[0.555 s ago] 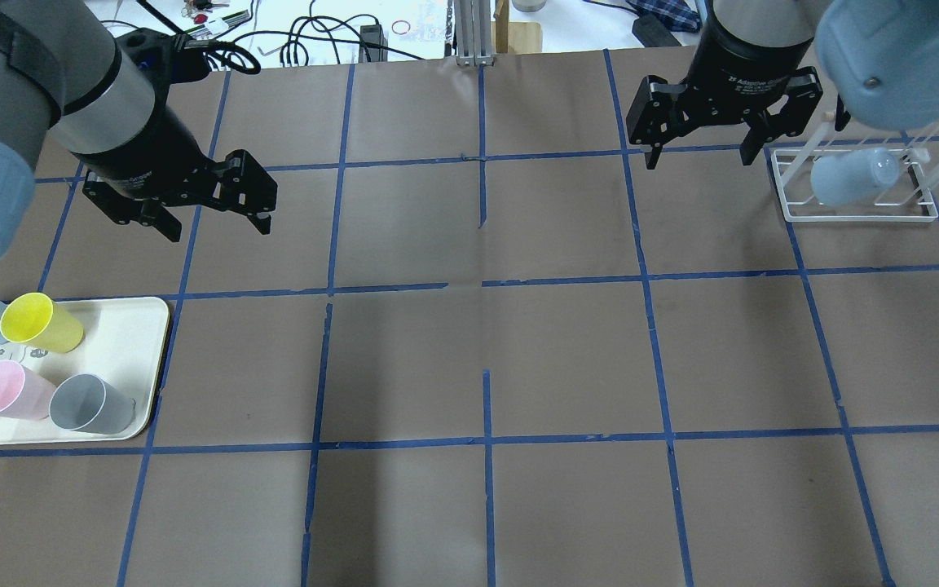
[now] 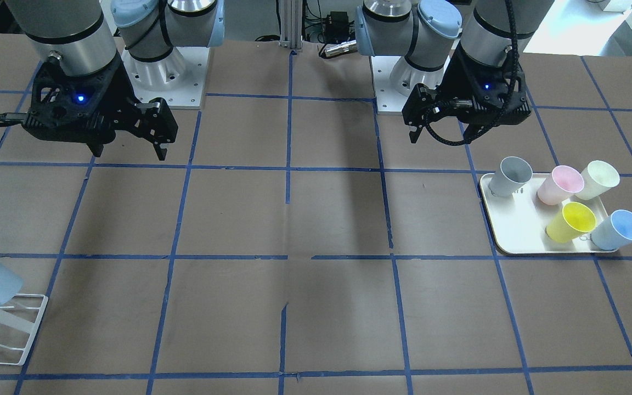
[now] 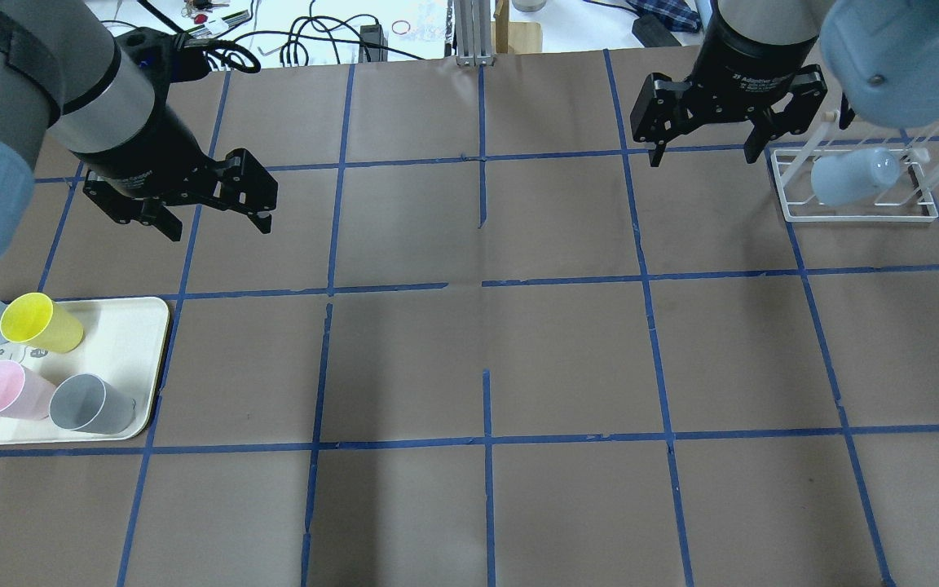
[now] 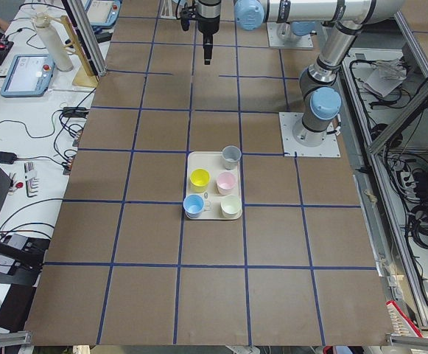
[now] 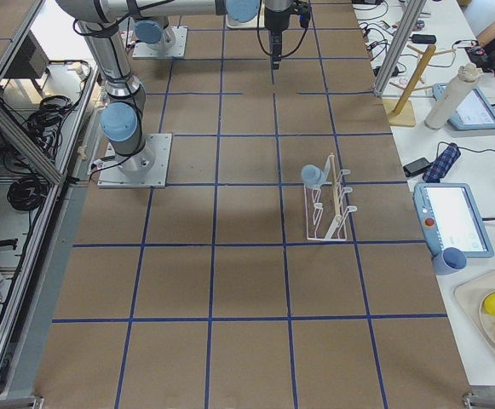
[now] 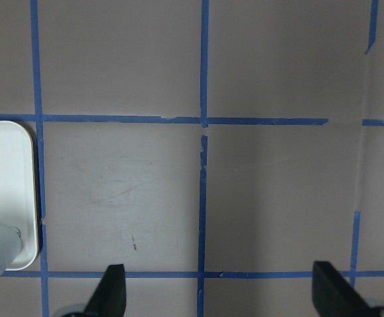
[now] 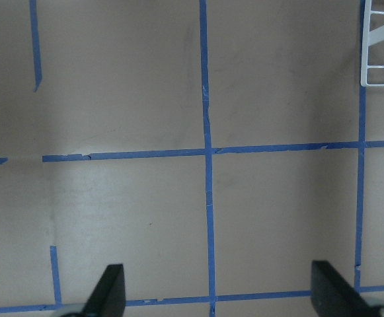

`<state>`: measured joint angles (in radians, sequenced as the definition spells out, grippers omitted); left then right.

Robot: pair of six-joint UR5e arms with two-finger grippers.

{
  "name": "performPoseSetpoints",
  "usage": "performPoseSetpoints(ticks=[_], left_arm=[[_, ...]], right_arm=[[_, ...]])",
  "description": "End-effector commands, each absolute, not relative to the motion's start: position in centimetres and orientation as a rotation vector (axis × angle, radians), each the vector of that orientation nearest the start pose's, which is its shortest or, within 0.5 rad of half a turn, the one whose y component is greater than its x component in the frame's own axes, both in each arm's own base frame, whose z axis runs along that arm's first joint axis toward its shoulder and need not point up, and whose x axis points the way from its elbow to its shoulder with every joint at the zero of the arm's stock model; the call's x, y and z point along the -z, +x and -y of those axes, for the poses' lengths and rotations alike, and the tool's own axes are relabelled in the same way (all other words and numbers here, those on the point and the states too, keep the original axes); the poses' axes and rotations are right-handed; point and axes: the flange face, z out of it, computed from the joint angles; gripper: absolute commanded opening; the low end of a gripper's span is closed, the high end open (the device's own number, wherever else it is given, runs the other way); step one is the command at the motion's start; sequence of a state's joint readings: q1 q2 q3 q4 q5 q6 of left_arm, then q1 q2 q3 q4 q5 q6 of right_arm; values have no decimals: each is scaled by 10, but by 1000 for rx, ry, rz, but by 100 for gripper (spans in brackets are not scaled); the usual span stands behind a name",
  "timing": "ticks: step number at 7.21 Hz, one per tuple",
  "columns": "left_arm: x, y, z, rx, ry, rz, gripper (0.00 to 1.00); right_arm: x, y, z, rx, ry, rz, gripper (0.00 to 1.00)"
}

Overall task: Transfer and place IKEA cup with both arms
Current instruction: 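Move the right gripper toward the light blue cup on the wire rack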

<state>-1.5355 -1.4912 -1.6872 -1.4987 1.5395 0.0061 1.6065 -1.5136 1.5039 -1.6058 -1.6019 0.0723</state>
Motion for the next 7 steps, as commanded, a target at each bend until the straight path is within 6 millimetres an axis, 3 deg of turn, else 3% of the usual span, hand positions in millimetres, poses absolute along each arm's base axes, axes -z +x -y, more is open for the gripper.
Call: performPoseSetpoints(ticks=[1, 2, 3, 4, 5, 7], left_arm=[[-476, -120, 466, 57, -45, -3171, 100], [-476, -120, 466, 57, -45, -3171, 100], [-476, -120, 466, 57, -45, -3171, 100], [-479, -121, 464, 66, -45, -3170, 100], [-478, -120, 463, 64, -45, -3170, 100], [-477, -117, 464, 62, -50, -3170, 100]], right_arm=[[-506, 125, 523, 111, 140, -3165, 100], [-512, 113, 531, 132, 188, -3160, 100], [-495, 90, 545, 81, 236, -3158, 100], [-479, 49, 561, 39, 291, -3155, 100], [-468, 5, 573, 63, 216, -3165, 100], [-437, -46, 593, 66, -133, -3129, 100]])
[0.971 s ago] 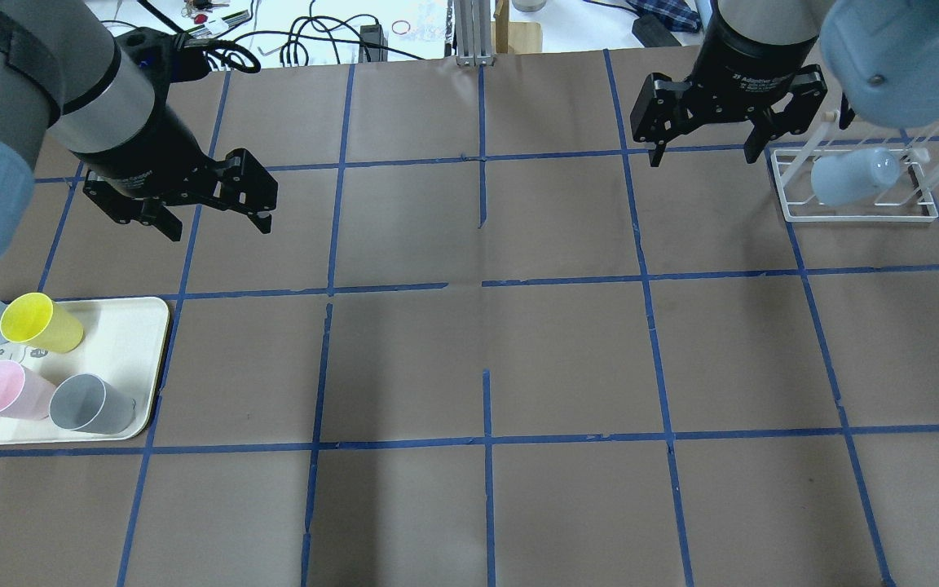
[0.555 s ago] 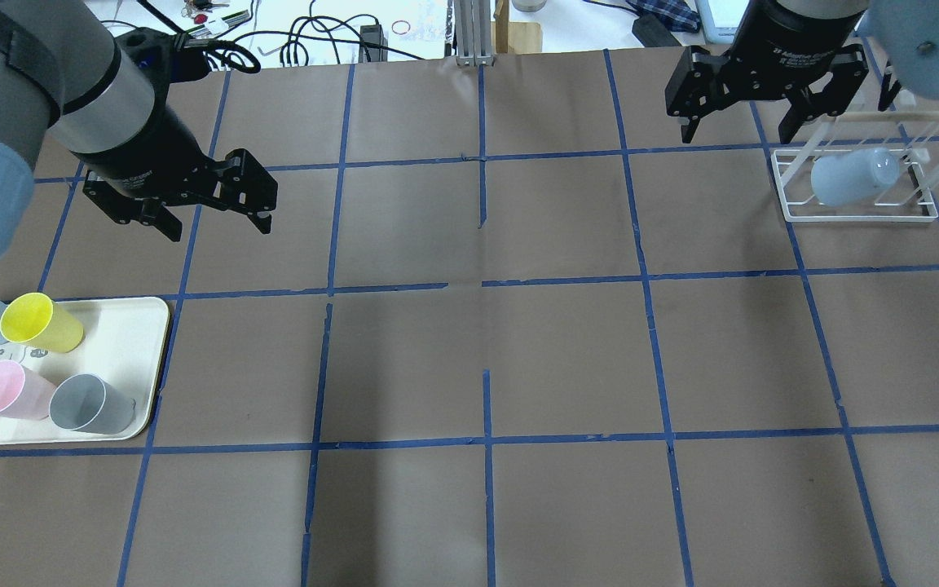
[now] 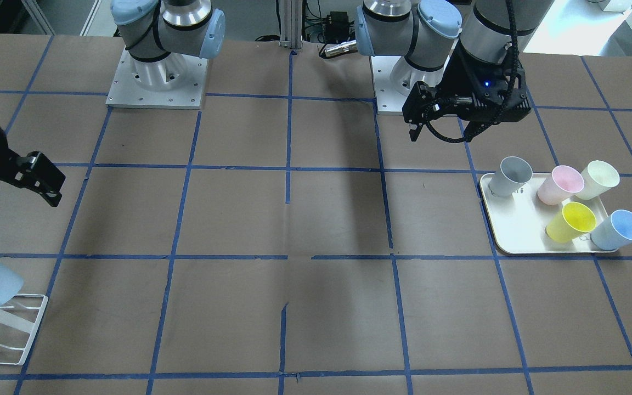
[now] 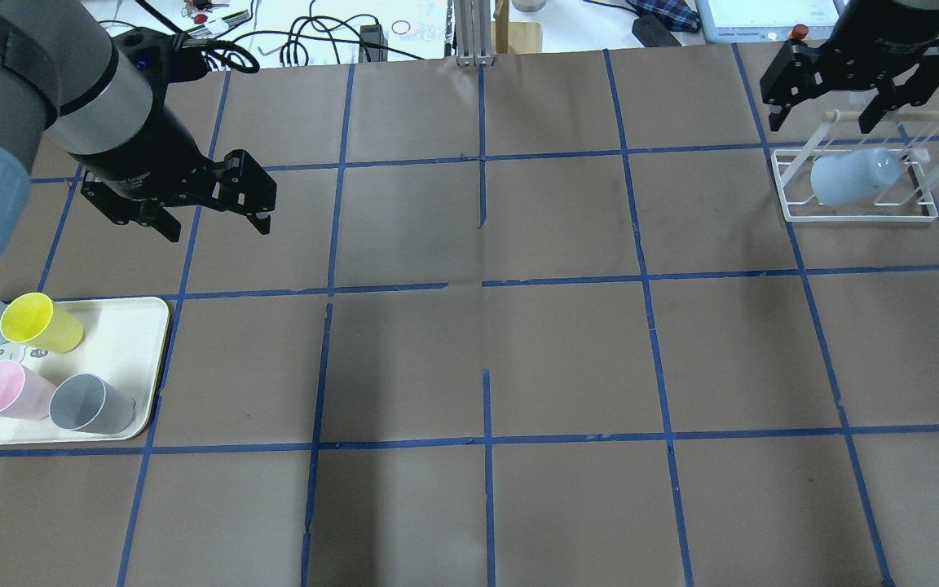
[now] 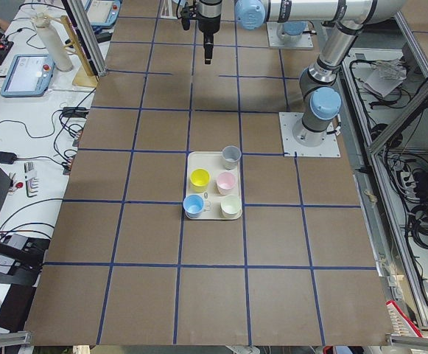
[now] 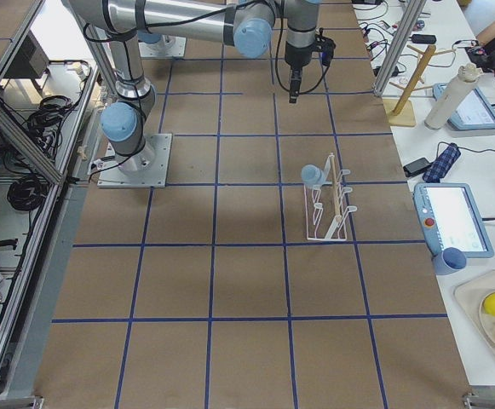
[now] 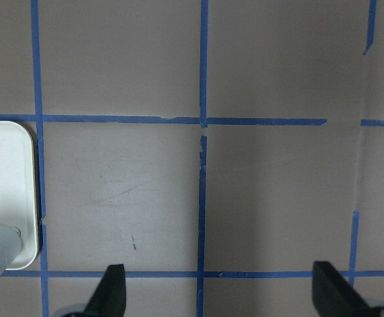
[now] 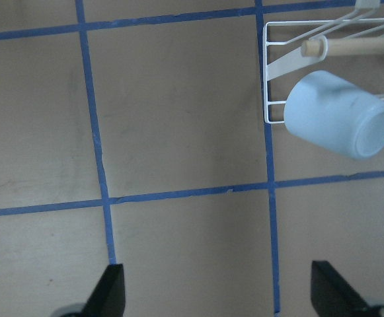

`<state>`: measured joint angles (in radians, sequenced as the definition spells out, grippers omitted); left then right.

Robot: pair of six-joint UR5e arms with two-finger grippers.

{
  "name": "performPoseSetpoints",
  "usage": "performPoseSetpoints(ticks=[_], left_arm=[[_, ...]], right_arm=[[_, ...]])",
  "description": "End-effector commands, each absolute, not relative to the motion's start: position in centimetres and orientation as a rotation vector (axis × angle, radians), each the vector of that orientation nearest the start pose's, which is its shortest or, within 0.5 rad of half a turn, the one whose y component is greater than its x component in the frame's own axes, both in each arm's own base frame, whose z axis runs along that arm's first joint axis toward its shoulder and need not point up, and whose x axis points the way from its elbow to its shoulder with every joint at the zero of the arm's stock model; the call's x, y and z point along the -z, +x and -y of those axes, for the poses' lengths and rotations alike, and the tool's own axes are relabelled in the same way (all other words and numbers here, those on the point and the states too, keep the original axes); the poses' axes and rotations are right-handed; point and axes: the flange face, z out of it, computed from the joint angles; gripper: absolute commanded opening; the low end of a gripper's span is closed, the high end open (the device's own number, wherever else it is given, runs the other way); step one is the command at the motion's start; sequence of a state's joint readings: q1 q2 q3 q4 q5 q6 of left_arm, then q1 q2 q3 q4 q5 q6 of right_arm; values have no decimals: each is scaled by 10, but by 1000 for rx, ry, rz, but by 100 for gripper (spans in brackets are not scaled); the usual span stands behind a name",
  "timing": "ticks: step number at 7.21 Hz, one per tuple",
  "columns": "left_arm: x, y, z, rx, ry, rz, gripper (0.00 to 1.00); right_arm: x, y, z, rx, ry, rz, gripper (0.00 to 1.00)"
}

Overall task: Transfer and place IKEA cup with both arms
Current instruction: 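Move the right gripper toward the light blue cup on the wire rack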

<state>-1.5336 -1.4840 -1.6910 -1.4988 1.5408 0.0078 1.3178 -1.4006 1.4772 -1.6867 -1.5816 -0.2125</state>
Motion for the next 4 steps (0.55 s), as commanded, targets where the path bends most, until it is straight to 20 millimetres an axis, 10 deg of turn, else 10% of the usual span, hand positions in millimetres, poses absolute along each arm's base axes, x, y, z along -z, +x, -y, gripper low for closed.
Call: performPoseSetpoints(ticks=[1, 4], left_arm=[[-477, -114, 464, 62, -60, -3171, 100], [-477, -115, 464, 62, -57, -3172, 100]], right_arm=[[-427, -72, 602, 114, -342, -3111, 100], [-384, -133, 610, 107, -664, -2993, 100]])
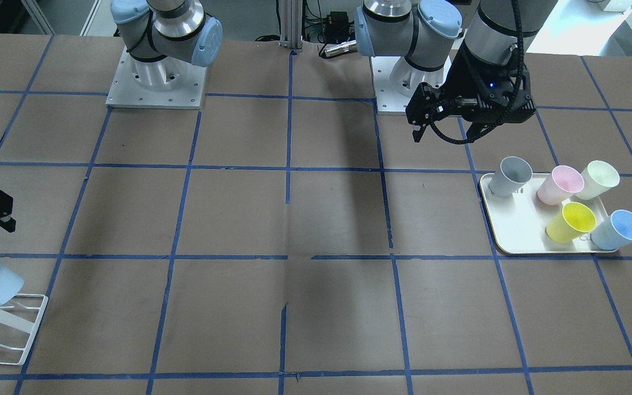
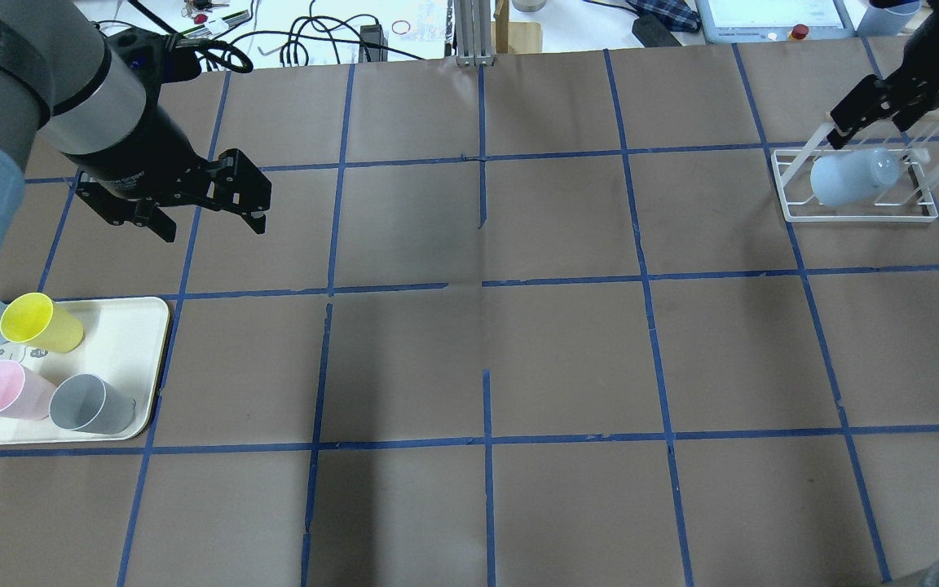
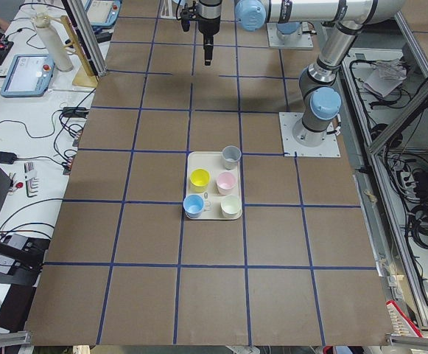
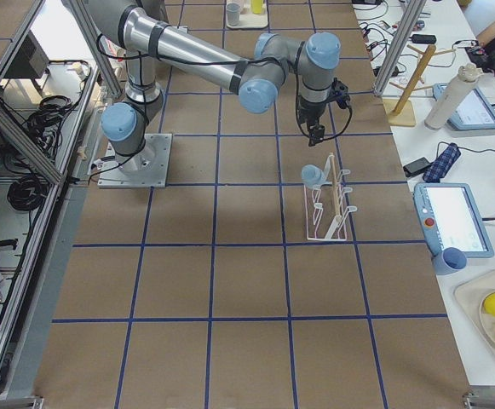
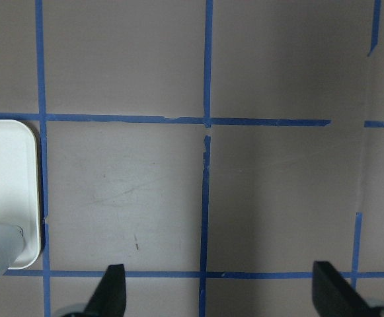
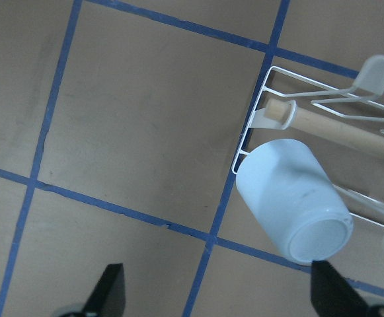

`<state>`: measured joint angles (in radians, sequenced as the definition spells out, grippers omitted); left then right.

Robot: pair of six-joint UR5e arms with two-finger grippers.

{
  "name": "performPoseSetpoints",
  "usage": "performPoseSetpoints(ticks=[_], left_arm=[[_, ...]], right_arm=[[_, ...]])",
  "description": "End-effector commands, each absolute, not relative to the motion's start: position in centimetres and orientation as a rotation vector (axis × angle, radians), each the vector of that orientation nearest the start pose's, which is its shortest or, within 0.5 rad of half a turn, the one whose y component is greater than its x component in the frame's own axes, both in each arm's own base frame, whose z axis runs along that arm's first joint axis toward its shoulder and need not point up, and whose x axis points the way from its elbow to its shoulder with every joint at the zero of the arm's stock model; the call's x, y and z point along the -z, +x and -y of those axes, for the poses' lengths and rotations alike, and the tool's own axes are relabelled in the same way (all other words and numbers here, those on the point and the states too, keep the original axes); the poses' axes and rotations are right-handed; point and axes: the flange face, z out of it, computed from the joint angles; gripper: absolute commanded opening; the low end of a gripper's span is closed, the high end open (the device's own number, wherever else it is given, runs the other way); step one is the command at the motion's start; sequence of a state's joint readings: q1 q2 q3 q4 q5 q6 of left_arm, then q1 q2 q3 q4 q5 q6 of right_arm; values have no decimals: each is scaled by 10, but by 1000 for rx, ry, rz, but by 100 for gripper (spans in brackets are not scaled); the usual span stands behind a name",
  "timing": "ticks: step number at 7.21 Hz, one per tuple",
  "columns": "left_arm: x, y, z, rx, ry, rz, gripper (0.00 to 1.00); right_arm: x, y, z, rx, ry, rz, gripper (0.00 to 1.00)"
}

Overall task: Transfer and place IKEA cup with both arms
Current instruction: 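Lower the right gripper and grasp the light blue cup on the rack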

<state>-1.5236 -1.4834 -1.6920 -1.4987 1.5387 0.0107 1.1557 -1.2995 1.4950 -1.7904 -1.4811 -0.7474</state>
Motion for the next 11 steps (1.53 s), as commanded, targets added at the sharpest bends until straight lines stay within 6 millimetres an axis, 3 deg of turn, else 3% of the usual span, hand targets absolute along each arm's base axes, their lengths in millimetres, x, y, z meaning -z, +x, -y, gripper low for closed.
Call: performPoseSetpoints(ticks=[1, 2, 8, 11], left_arm=[[-477, -115, 464, 62, -57, -3172, 100], [-477, -115, 464, 62, -57, -3172, 100], [-476, -115, 464, 60, -55, -3172, 100], [-478, -115, 464, 65, -57, -3171, 100]], right_arm=[[-372, -152, 616, 139, -782, -2982, 100], [-357, -169, 622, 163, -874, -2956, 100], [-299, -177, 634, 218, -1035, -2885, 100], [-294, -177, 633, 207, -1037, -2879, 92]])
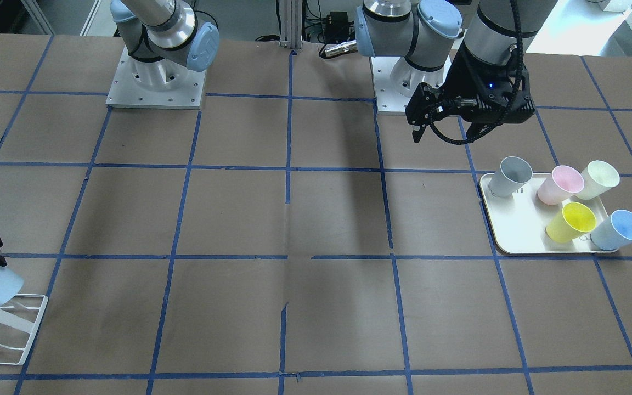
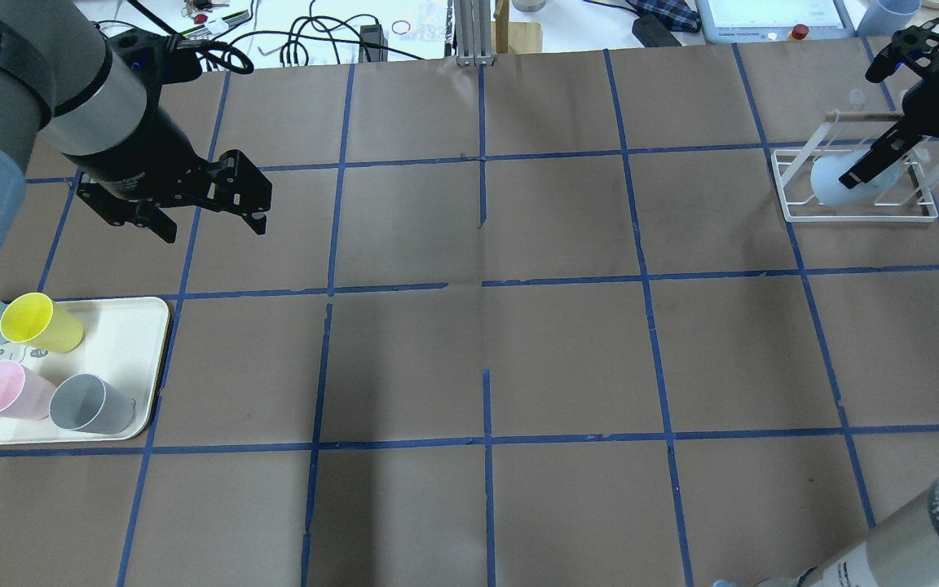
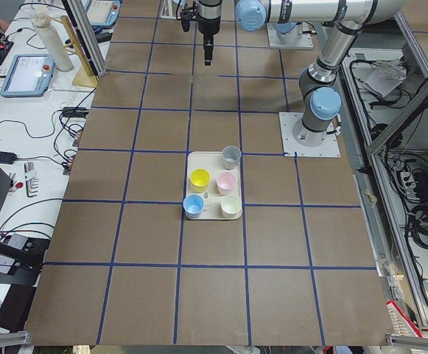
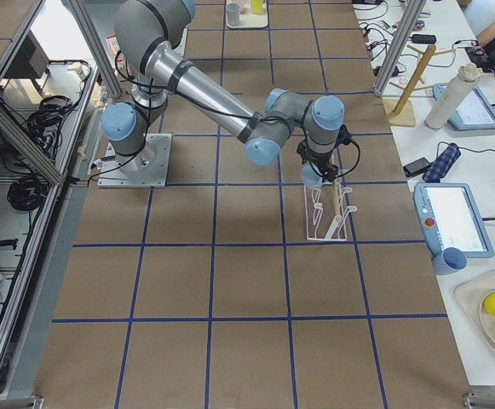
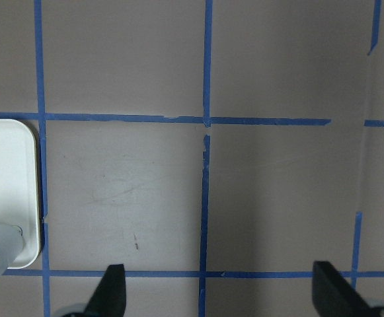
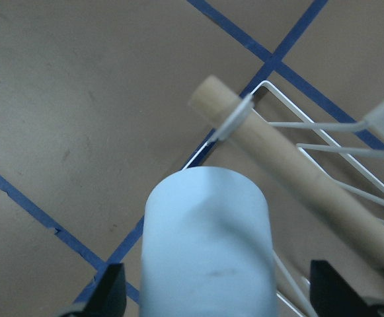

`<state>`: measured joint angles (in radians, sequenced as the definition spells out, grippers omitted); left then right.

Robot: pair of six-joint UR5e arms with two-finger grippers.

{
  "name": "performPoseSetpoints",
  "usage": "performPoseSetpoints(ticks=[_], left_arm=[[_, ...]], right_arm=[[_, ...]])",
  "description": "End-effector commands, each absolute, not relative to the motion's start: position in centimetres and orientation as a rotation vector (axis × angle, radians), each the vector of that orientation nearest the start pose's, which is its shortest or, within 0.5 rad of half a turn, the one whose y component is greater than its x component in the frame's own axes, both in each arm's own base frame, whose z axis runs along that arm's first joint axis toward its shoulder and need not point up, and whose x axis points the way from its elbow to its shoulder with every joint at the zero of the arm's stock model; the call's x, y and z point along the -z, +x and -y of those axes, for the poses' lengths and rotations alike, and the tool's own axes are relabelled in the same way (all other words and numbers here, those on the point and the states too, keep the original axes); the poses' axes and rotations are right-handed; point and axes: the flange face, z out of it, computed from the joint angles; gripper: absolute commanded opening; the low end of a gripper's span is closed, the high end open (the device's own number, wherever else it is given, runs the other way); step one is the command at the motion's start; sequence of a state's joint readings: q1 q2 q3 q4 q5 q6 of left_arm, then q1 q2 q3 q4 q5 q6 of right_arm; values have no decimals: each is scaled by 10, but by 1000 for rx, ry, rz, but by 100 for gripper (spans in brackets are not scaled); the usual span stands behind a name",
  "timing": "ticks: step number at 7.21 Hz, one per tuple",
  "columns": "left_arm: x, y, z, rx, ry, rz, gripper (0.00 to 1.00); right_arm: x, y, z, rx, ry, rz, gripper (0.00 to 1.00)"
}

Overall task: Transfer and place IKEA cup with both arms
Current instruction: 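Lower the right gripper and grasp the light blue cup on the rack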

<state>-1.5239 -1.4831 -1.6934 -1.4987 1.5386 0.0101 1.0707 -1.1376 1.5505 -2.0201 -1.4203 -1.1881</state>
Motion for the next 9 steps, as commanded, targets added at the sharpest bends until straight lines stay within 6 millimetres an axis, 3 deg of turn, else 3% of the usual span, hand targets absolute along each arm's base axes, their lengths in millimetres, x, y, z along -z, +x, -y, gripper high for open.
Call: performPoseSetpoints(ticks=[1, 4, 6, 7, 9], left_arm=[[-477, -114, 463, 62, -60, -3170, 100], [-477, -116, 462, 62, -60, -3169, 100], [-485, -116, 456, 86, -50, -3163, 100], [-488, -119, 453, 79, -45, -3167, 100], [-468, -121, 467, 17, -83, -3218, 100]], right_arm=[[-294, -177, 633, 207, -1037, -2879, 81], [-295, -177, 633, 208, -1036, -2878, 51], [-304, -175, 633, 233, -1034, -2874, 47], [-323, -174, 630, 259, -1041, -2891, 47], [-382, -162, 608, 292, -1049, -2914, 48]])
